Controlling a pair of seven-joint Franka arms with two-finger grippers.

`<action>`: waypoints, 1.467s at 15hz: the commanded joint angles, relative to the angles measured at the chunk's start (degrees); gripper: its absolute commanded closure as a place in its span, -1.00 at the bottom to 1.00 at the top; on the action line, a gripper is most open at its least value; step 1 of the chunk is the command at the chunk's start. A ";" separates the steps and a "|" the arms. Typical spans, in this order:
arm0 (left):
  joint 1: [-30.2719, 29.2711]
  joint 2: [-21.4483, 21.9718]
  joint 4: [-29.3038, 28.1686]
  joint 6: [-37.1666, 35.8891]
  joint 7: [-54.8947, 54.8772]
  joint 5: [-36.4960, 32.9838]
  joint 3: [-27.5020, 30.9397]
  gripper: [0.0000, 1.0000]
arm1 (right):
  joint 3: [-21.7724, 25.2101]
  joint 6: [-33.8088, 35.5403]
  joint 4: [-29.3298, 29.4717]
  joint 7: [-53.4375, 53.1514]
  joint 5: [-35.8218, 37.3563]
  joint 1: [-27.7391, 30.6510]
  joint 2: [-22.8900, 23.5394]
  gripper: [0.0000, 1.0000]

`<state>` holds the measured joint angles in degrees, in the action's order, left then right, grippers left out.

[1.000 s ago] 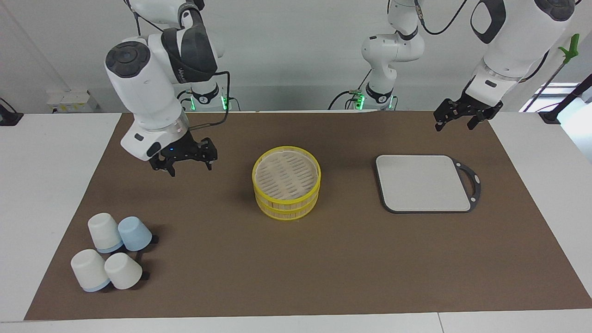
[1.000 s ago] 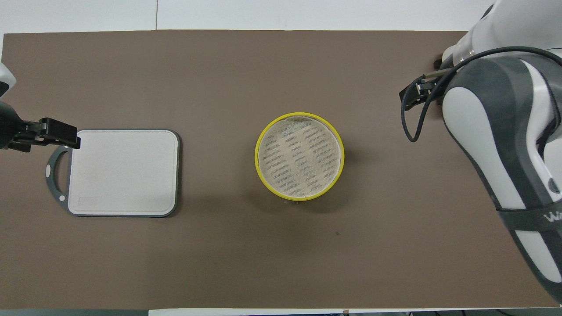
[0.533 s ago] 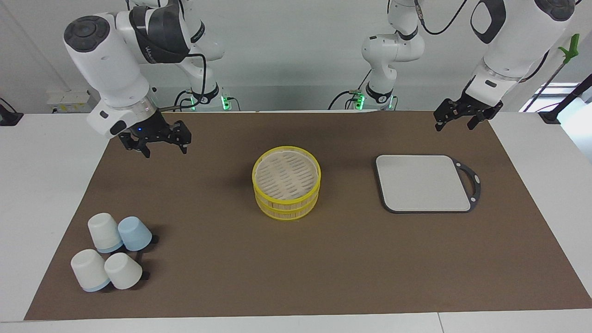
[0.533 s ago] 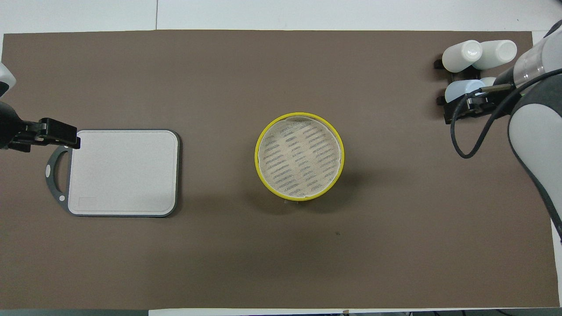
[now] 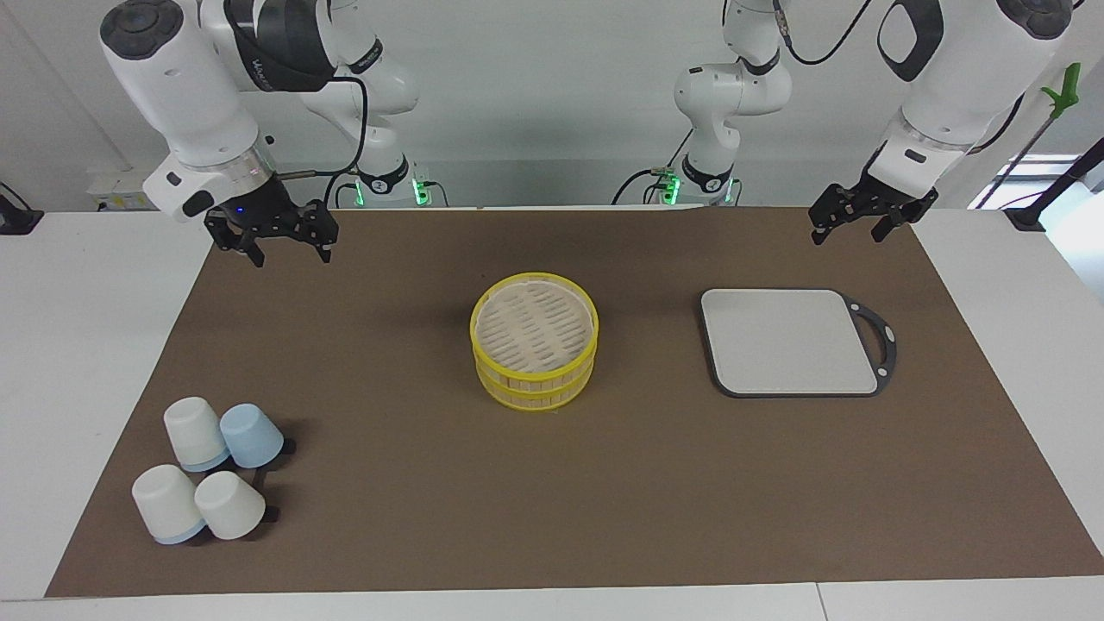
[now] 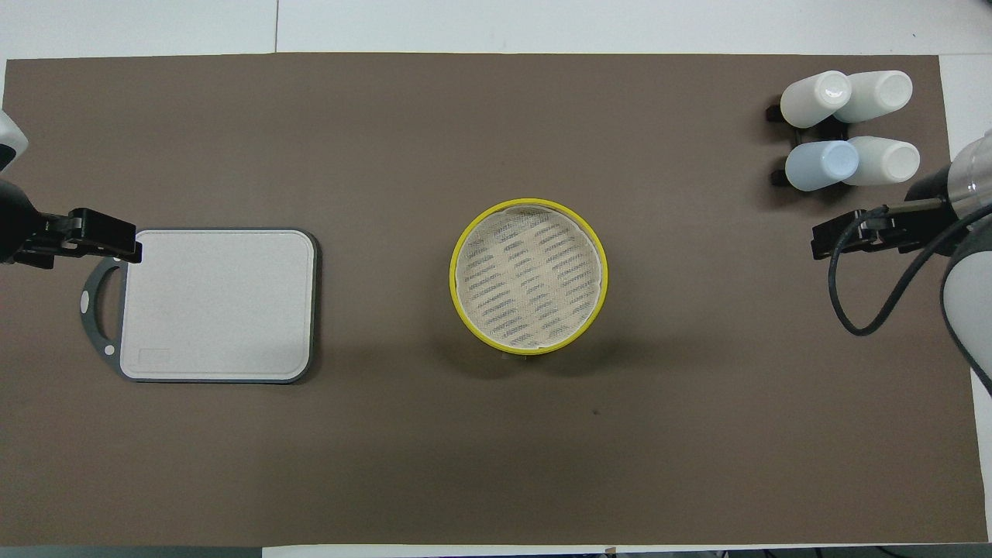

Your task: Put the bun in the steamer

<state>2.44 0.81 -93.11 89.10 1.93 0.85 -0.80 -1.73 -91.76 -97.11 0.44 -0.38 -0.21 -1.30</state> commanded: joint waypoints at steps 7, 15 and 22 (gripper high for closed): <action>-0.24 0.33 -0.32 0.20 -0.18 -1.38 -0.08 -1.00 | -0.73 -0.44 -1.23 0.17 2.13 2.76 -1.60 -1.00; -0.24 0.24 -0.32 0.20 -0.18 -1.38 -0.17 -1.00 | -0.73 -0.61 -0.18 -0.09 2.05 3.19 -1.16 -1.00; -0.24 0.33 -0.40 0.20 -0.18 -1.38 -0.17 -1.00 | -0.82 -0.35 -0.27 0.08 1.26 4.16 -1.16 -1.00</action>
<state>2.44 0.81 -93.11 89.10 1.93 0.85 -0.78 -1.69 -91.81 -97.23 0.43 1.37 2.77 -2.15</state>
